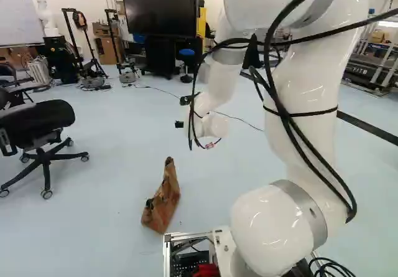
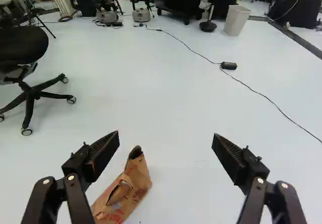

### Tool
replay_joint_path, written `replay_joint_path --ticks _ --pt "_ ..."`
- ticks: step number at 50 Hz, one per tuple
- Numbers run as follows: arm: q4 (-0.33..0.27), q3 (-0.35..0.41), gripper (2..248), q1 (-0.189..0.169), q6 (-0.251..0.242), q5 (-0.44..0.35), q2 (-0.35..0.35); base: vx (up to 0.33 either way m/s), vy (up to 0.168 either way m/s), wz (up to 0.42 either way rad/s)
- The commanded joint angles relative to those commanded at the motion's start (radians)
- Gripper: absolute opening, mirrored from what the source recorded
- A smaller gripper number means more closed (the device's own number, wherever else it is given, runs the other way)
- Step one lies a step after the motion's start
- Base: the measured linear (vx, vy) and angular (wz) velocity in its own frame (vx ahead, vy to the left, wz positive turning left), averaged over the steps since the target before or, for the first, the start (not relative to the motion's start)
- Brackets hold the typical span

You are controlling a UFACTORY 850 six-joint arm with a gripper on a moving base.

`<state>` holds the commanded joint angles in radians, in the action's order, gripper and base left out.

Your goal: Pick up the grocery bag from the ground

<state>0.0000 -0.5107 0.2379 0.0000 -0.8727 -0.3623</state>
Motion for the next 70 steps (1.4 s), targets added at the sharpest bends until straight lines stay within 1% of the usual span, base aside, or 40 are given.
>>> replay_joint_path --ticks 8,21,47,64,70 --pt "0.0 -0.034 247 0.024 0.0 0.01 -0.045 0.0 0.0 0.0" --pt "0.0 -0.108 247 0.054 0.0 0.075 -0.131 0.0 0.0 0.0" --pt "0.0 -0.27 247 0.104 0.0 0.225 -0.3 0.0 0.0 0.0" --pt "-0.014 -0.37 247 0.143 0.0 0.359 -0.4 0.0 0.0 0.0" --pt "-0.021 -0.406 247 0.157 0.0 0.395 -0.435 0.0 0.0 0.0"
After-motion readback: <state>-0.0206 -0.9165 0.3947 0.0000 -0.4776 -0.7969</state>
